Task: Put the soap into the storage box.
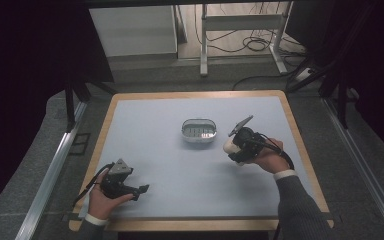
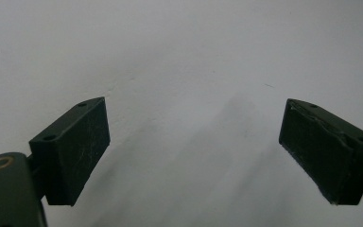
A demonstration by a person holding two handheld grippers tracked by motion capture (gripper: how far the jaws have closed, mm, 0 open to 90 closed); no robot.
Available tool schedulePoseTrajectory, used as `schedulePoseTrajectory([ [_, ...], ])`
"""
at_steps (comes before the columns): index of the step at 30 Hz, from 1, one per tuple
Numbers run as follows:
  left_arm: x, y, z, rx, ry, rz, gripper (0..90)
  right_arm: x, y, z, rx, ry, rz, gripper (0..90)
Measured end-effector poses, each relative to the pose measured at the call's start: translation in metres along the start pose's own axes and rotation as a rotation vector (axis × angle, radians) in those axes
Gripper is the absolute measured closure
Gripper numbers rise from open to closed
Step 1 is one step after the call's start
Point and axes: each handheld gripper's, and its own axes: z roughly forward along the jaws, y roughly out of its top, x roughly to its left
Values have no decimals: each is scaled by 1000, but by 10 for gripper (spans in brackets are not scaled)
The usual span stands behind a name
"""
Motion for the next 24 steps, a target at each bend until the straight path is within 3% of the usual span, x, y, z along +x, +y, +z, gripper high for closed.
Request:
schedulePoseTrajectory([
  [7,1,0,-1,-1,4,0,99,-3,6,3,-14,-1,11,497],
  [24,1,0,-2,-9,7,-3,99,-14,29,4,-20,-23,-12,497],
])
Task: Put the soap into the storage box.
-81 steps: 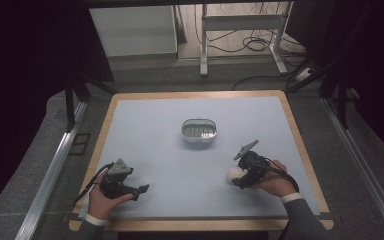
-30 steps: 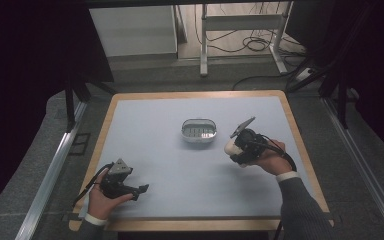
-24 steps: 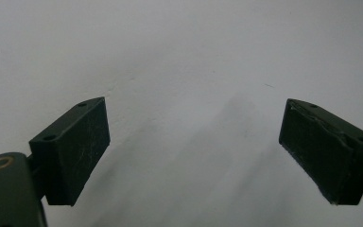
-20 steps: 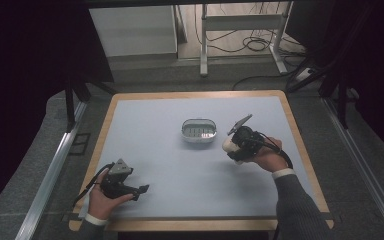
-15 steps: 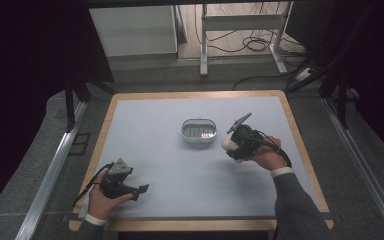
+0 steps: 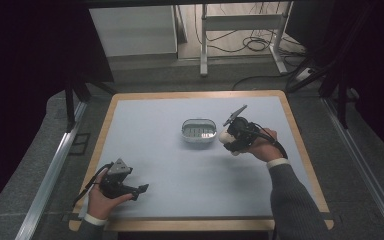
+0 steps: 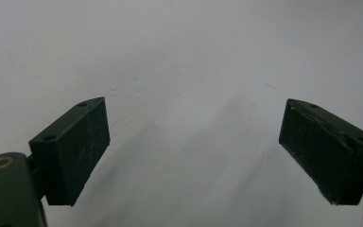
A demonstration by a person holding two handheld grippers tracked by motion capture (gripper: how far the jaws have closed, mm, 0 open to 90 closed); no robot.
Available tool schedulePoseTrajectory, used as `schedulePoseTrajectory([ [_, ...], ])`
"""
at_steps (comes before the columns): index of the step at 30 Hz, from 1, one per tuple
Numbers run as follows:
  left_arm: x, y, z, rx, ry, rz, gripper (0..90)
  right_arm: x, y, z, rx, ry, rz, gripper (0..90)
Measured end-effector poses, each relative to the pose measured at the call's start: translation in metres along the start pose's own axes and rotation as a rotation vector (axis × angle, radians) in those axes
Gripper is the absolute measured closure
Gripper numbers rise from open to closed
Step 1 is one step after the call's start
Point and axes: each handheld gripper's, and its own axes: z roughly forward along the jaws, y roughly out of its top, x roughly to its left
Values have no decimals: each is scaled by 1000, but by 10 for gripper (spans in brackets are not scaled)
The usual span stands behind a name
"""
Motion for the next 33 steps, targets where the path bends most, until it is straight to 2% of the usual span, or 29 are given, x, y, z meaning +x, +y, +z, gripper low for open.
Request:
schedulePoseTrajectory([
  [4,1,0,-1,1,2,3,99,-2,5,2,13,-7,-2,497],
  [9,1,0,-1,1,1,3,99,-5,11,5,3,-3,3,497],
  [18,1,0,-2,-5,1,-2,99,-5,28,10,2,-8,-37,497],
  [22,1,0,-3,-10,3,-3,99,-4,33,13,-10,-3,-38,497],
  [33,1,0,-3,-11,6,-5,97,-9,41,17,3,-8,-46,497],
])
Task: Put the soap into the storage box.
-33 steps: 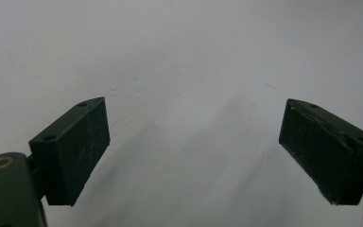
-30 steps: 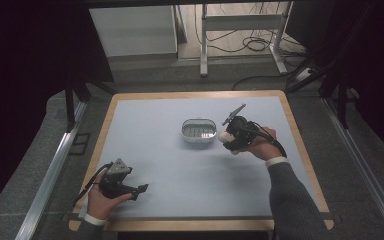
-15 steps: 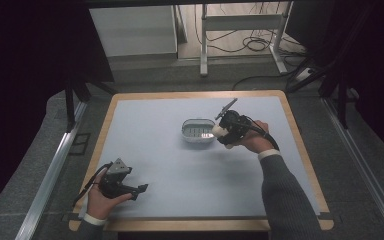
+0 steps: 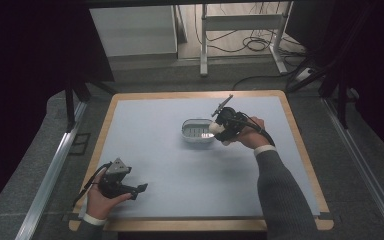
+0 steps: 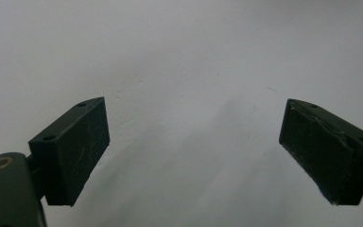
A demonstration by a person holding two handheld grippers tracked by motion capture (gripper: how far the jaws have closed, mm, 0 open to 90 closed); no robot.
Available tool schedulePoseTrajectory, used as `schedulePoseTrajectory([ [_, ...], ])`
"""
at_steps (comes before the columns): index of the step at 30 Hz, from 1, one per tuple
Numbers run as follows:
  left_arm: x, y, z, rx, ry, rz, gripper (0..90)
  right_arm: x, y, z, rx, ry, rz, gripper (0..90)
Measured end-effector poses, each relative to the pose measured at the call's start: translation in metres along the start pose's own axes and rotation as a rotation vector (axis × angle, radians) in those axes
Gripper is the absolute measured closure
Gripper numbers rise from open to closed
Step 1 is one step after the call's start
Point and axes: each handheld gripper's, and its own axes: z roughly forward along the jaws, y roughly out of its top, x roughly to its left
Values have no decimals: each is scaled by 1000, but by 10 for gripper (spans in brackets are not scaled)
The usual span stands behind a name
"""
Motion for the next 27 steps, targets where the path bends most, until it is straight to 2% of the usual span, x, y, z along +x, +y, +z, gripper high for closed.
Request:
schedulePoseTrajectory([
  [12,0,0,-1,-6,-2,-3,97,-5,9,0,4,-14,-22,497],
  [17,0,0,-1,-2,-1,0,97,-9,16,1,2,2,-18,497],
  [20,0,0,0,1,-2,2,97,-11,21,4,8,-5,-35,497],
  [23,0,0,-1,0,-4,1,97,-12,25,6,10,-1,-32,497],
  [27,1,0,-1,-3,-2,0,97,-13,30,13,12,10,-53,497],
])
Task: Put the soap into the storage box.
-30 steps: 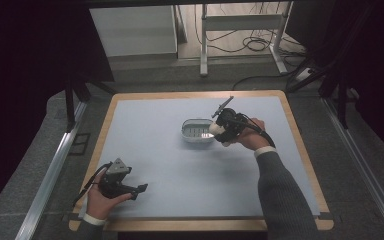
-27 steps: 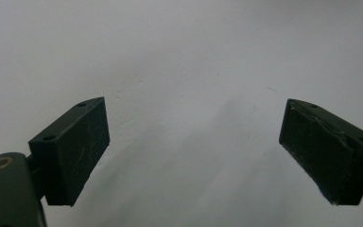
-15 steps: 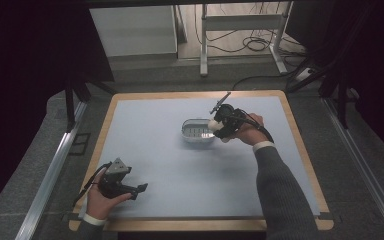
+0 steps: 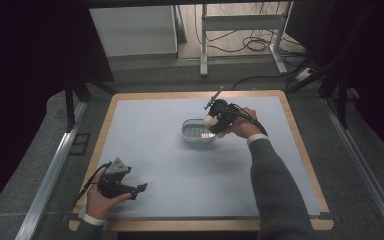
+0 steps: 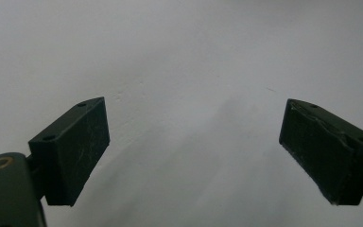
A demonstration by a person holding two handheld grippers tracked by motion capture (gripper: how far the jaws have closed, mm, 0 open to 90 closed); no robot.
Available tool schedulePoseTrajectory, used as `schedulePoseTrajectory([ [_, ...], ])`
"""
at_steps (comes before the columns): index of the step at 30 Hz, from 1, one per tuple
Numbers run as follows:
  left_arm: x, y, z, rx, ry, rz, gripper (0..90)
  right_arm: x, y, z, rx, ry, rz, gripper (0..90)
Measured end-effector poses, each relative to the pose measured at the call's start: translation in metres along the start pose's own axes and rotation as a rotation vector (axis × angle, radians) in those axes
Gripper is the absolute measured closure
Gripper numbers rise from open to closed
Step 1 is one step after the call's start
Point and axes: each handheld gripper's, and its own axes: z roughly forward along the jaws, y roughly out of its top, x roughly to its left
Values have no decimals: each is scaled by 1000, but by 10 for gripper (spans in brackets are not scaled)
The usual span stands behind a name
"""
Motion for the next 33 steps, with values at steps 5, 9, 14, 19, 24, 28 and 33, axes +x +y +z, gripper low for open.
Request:
schedulePoseTrajectory([
  [5,0,0,1,2,-2,2,97,-3,5,0,5,0,-8,497],
  [9,0,0,1,2,-3,2,97,-5,11,-1,1,4,-22,497],
  [14,-1,0,2,7,-6,4,97,-5,19,1,6,-3,-42,497],
  [19,-1,0,2,7,-7,4,97,-2,27,6,4,4,-67,496],
  [24,-1,0,2,8,-7,4,97,2,31,15,31,1,-102,497],
  [28,-1,0,3,10,-8,5,97,6,34,23,43,-4,-118,496],
  [33,-2,0,4,19,-13,11,101,10,36,33,55,5,-140,494],
])
